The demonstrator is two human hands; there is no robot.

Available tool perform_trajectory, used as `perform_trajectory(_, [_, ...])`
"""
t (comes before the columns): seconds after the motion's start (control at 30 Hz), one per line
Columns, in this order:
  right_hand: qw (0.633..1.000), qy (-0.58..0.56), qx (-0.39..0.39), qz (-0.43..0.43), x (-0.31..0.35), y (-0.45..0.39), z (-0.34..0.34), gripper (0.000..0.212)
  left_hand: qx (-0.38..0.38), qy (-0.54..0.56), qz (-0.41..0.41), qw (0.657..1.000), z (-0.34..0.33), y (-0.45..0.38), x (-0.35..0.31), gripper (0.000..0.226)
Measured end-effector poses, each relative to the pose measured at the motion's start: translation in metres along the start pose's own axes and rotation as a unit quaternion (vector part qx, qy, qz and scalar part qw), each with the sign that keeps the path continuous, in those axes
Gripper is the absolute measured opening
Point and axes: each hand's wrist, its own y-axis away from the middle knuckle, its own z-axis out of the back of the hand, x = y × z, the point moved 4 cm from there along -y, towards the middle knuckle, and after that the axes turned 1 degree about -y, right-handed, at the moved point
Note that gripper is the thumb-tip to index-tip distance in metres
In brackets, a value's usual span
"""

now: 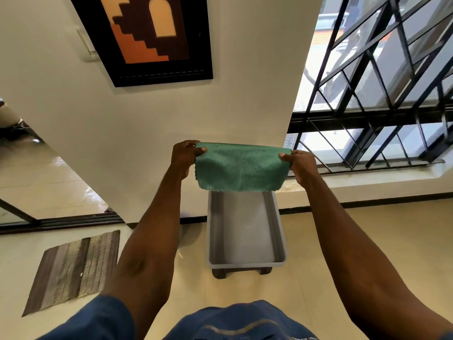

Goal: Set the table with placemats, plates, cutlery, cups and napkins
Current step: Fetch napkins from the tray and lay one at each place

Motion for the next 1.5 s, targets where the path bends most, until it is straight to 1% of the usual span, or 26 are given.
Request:
perform_trajectory(0.07, [0.999,-0.003,-0.029,-0.027,-0.016,-0.002,0.002,0.02,-0.014,0.004,0.022,1.0,-0.001,0.002,0.014,0.013])
perform_trajectory(0.13, [0.998,-0.008,-0.05,-0.048,-0.031,0.0,0.001,0.021,-0.027,0.015,0.047,0.998,-0.003,0.007,0.031,0.016])
perform_trajectory(0.2, [0.996,-0.007,-0.061,-0.07,-0.045,0.007,-0.002,0.016,-0.034,0.03,0.073,0.996,-0.008,0.013,0.049,0.017])
perform_trajectory(0.3, [0.994,0.036,-0.065,-0.086,-0.066,0.018,-0.006,0.017,-0.029,0.023,0.109,0.993,-0.014,0.021,0.074,0.016])
perform_trajectory(0.37, [0.993,0.059,-0.054,-0.085,-0.074,0.025,-0.007,0.021,-0.03,0.002,0.111,0.993,-0.015,0.026,0.085,0.017])
perform_trajectory(0.43, [0.992,0.086,-0.04,-0.085,-0.076,0.033,-0.007,0.02,-0.036,-0.029,0.082,0.996,-0.014,0.031,0.085,0.015])
perform_trajectory(0.47, [0.989,0.115,-0.028,-0.085,-0.078,0.035,-0.007,0.017,-0.034,-0.051,0.061,0.996,-0.015,0.034,0.082,0.01])
perform_trajectory(0.5, [0.983,0.158,-0.006,-0.089,-0.08,0.037,-0.008,0.014,-0.021,-0.074,0.039,0.996,-0.018,0.036,0.078,0.003])
perform_trajectory(0.57, [0.958,0.267,0.053,-0.093,-0.082,0.036,-0.015,0.019,0.033,-0.124,0.002,0.992,-0.028,0.039,0.066,0.007])
perform_trajectory(0.63, [0.931,0.348,0.103,-0.051,-0.077,0.036,-0.03,0.036,0.11,-0.176,-0.03,0.978,-0.04,0.042,0.05,0.008])
perform_trajectory(0.7, [0.914,0.375,0.15,0.022,-0.064,0.038,-0.051,0.065,0.195,-0.217,-0.062,0.954,-0.053,0.045,0.034,0.007])
perform_trajectory(0.73, [0.908,0.375,0.18,0.051,-0.056,0.041,-0.063,0.072,0.229,-0.232,-0.074,0.943,-0.059,0.047,0.026,0.007])
perform_trajectory(0.77, [0.902,0.372,0.207,0.073,-0.05,0.045,-0.073,0.074,0.255,-0.245,-0.084,0.932,-0.063,0.048,0.018,0.009])
perform_trajectory(0.8, [0.897,0.37,0.225,0.086,-0.045,0.047,-0.082,0.07,0.276,-0.256,-0.093,0.922,-0.067,0.047,0.01,0.01])
perform_trajectory(0.9, [0.886,0.378,0.256,0.084,-0.036,0.051,-0.1,0.054,0.313,-0.285,-0.105,0.9,-0.069,0.042,-0.009,0.014])
perform_trajectory(1.0, [0.893,0.359,0.258,0.087,-0.036,0.051,-0.11,0.04,0.317,-0.283,-0.112,0.898,-0.062,0.036,-0.022,0.017])
perform_trajectory(1.1, [0.903,0.33,0.266,0.076,-0.035,0.056,-0.114,0.045,0.317,-0.266,-0.119,0.903,-0.054,0.031,-0.03,0.017])
perform_trajectory(1.13, [0.903,0.326,0.271,0.074,-0.035,0.059,-0.116,0.045,0.315,-0.262,-0.122,0.904,-0.051,0.03,-0.033,0.016])
perform_trajectory(1.2, [0.904,0.335,0.256,0.072,-0.036,0.06,-0.116,0.038,0.292,-0.25,-0.13,0.914,-0.048,0.027,-0.037,0.016])
perform_trajectory(1.37, [0.91,0.342,0.219,0.087,-0.031,0.057,-0.112,0.029,0.158,-0.221,-0.166,0.948,-0.032,0.012,-0.028,0.015])
perform_trajectory(1.43, [0.914,0.335,0.21,0.09,-0.026,0.056,-0.111,0.023,0.094,-0.207,-0.153,0.962,-0.026,0.008,-0.009,0.023])
perform_trajectory(1.5, [0.929,0.299,0.208,0.072,-0.025,0.054,-0.109,0.018,-0.003,-0.167,-0.089,0.982,-0.019,0.008,0.02,0.035])
